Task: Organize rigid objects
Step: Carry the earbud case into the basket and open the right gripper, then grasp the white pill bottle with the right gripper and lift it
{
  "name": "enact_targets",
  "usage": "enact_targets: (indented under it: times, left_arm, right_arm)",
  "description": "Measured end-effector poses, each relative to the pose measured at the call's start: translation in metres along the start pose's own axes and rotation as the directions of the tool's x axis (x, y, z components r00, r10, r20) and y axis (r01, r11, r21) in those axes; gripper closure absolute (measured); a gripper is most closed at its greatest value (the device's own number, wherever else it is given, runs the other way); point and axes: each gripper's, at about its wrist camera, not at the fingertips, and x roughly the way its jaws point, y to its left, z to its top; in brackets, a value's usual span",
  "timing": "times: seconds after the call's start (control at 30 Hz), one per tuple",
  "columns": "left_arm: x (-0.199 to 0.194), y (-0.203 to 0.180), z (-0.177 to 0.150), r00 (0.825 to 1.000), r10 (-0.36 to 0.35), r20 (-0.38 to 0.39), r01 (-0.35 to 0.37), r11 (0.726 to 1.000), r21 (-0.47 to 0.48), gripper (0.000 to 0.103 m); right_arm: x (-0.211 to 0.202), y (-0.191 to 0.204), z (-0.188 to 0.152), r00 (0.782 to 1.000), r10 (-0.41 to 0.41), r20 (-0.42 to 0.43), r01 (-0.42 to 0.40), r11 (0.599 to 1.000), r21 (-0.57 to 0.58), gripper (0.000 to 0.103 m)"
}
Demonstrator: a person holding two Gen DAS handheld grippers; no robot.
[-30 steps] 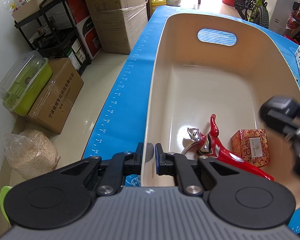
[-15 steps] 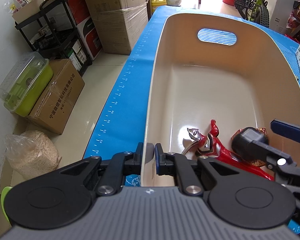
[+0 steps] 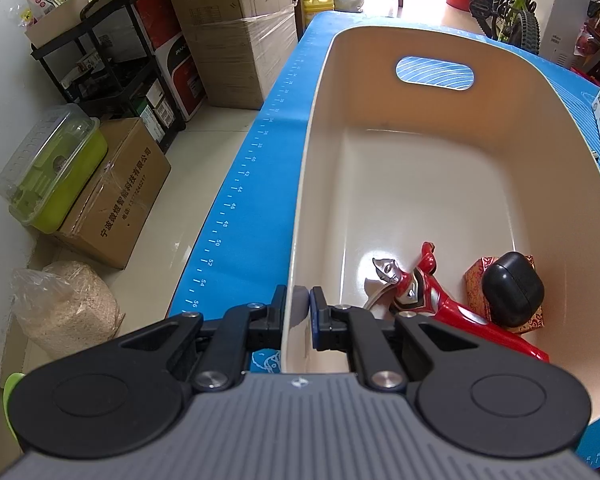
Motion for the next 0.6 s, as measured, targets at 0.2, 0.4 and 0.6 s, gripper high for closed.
enact_targets:
  times: [0.2,0.4,0.6]
  left_arm:
    - [-0.001,0.001,0.000,1.000,0.004,0.000,-0.004,1.000,0.001,0.090]
    - [0.000,0.001,0.000,1.000,0.003,0.001,-0.003,1.000,0.002,0.090]
    - [-0.001,0.001,0.000,1.000,0.003,0.000,-0.003,1.000,0.002,0.090]
  right_arm:
    - [0.014,-0.049,-0.012,0.989,-0.146,-0.012,0.146,0.988,0.046,0.031]
    - [0.046,-0.088,-0.035,0.965,-0.241,-0.105,0.250,0.966,0.073,0.033]
    - [0.063,-0.105,-0.049,0.955,-0.258,-0.144,0.273,0.958,0.094,0.034]
